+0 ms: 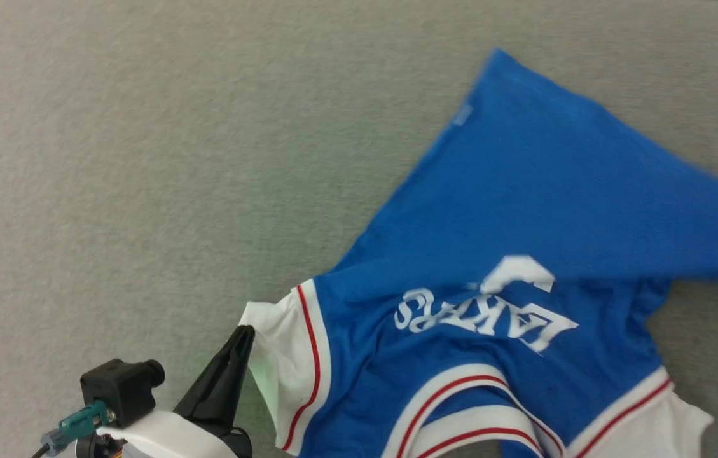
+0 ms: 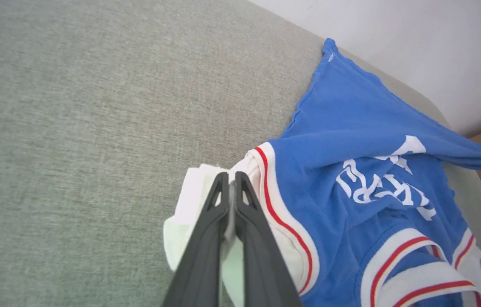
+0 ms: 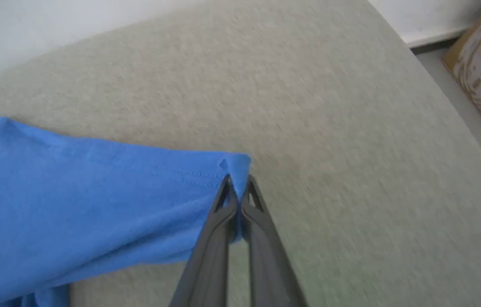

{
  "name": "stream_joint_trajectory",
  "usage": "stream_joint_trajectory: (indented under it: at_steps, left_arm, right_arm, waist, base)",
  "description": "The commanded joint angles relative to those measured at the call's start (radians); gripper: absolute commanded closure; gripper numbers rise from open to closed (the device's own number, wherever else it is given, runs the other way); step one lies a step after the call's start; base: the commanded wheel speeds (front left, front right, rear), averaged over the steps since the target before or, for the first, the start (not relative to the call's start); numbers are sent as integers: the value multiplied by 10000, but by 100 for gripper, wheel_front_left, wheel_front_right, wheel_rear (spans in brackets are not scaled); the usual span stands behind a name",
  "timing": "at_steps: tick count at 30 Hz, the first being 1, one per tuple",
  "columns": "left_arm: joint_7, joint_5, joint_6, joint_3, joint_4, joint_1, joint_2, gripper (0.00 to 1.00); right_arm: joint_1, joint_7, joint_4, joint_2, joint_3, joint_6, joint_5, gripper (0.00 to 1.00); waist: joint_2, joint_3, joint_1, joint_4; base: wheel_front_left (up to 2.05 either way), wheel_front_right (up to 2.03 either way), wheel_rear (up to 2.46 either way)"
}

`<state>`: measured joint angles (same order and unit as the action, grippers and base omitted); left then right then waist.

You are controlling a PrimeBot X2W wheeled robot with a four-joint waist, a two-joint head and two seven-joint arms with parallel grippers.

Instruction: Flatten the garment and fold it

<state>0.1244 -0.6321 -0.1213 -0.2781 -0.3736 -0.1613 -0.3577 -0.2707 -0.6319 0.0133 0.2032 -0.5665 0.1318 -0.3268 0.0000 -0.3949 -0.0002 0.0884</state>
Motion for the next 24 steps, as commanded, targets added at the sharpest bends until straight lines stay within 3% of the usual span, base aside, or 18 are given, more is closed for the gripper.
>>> stream_joint_trajectory:
  at_steps: [1,6,11,12,13,16,19,24]
  left_arm:
    - [8,-67,31,-54,34,-16,-27,100]
    - [21,-107,17,-79,87,-68,-21,100]
    - [26,-139,-30,-19,34,-180,-88,100]
    - [38,-143,-41,-9,25,-191,-105,100]
    - [56,-147,-54,0,15,-193,-118,100]
    - [115,-160,-79,4,-44,-180,-151,100]
    - [160,-156,-97,0,-146,-182,-190,100]
    - [180,-81,-51,-156,-219,25,-148,100]
  right_arm:
    - [1339,-140,383,-621,-715,-11,-234,100]
    - [3456,-415,818,-1383,-1533,-11,-593,100]
    - [4639,131,119,-1521,-1269,-11,-972,100]
    - [4599,434,-71,-1523,-1150,-11,-1095,40]
    - [4518,710,-205,-1524,-995,-11,-1164,0]
    - [4132,1342,61,-1526,-446,-11,-1024,0]
    - [3499,1573,1216,-1468,178,-11,-829,0]
    - [1955,1156,2824,-578,1258,-11,-682,0]
  waist:
    - [0,866,2,-1183]
    - [0,929,2,-1565]
    - [0,1012,2,-1943]
    - [0,1043,2,-1992]
    - [0,1074,2,-2022]
    - [0,1142,2,-2035]
    - [0,1081,2,-1963]
    - [0,718,2,-1555]
  base:
    - [0,0,0]
    - [0,0,0]
    - [0,0,0]
    - [0,0,0]
    - [0,0,0]
    - [0,0,0]
    - [0,0,0]
    - [0,0,0]
